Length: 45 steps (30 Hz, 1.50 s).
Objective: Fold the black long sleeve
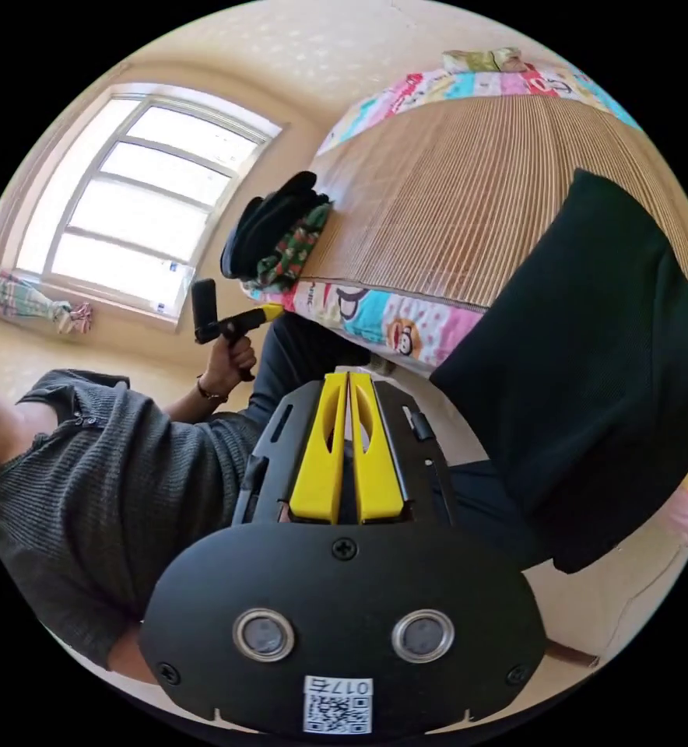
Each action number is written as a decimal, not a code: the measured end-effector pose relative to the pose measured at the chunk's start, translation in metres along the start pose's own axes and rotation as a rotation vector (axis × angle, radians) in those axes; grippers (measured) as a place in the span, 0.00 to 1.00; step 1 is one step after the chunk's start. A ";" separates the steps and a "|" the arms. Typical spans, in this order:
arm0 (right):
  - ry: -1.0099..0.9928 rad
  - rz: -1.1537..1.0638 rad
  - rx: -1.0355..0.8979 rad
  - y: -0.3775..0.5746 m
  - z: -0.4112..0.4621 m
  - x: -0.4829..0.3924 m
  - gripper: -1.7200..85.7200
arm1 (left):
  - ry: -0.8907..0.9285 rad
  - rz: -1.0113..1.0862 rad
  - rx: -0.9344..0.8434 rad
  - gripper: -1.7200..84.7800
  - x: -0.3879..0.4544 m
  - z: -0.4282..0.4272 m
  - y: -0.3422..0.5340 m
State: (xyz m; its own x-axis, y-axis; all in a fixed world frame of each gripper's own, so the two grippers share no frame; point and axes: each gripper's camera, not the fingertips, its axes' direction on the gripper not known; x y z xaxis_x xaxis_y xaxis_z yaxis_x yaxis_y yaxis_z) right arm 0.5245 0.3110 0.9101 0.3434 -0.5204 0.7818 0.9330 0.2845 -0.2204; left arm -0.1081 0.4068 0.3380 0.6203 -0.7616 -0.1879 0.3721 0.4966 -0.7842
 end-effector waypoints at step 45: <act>-0.380 -0.326 -0.030 -0.056 0.074 -0.089 0.05 | 1.125 0.074 -0.062 0.03 -0.126 0.081 -0.160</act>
State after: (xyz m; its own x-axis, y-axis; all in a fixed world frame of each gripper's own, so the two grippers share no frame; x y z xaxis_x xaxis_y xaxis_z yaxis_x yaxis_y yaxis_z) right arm 0.4333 0.4009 0.8956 -0.0245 -0.2466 0.9688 0.9899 0.1293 0.0580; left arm -0.1900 0.4572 0.5355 -0.3467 -0.6888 -0.6366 0.3061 0.5585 -0.7710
